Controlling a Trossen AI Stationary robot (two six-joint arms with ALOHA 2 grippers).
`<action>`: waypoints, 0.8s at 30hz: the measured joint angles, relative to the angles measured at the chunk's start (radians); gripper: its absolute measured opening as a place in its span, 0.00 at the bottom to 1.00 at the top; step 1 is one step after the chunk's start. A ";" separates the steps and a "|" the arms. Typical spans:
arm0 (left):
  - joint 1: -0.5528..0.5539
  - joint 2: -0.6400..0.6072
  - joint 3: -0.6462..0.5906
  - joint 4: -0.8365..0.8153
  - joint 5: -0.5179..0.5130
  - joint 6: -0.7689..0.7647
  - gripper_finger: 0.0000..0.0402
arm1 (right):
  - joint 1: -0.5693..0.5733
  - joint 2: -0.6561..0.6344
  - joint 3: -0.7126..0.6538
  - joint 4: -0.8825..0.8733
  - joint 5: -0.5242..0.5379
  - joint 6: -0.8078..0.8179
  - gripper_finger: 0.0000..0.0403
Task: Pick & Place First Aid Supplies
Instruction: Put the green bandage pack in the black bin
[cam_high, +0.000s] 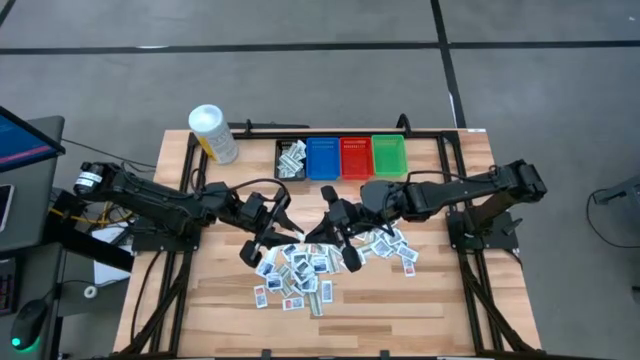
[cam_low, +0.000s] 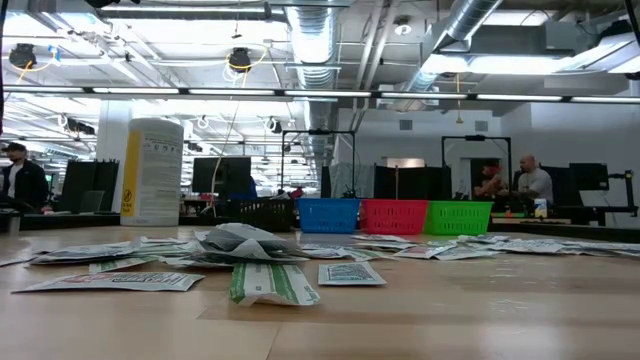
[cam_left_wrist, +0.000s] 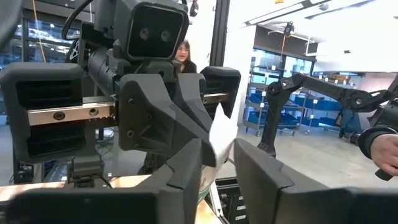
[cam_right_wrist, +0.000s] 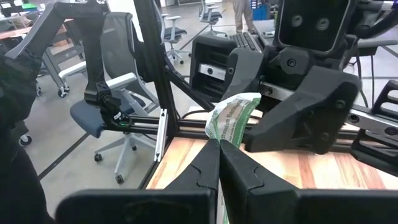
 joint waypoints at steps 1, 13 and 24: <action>0.000 0.000 0.000 0.000 0.001 0.001 0.19 | 0.000 0.000 0.000 0.001 0.000 0.000 0.00; -0.001 0.000 0.000 -0.001 0.002 0.001 0.01 | 0.000 0.000 0.000 0.001 0.000 0.008 0.01; 0.000 0.000 0.000 -0.006 -0.003 0.000 0.01 | 0.001 -0.001 0.000 -0.008 0.000 0.085 0.22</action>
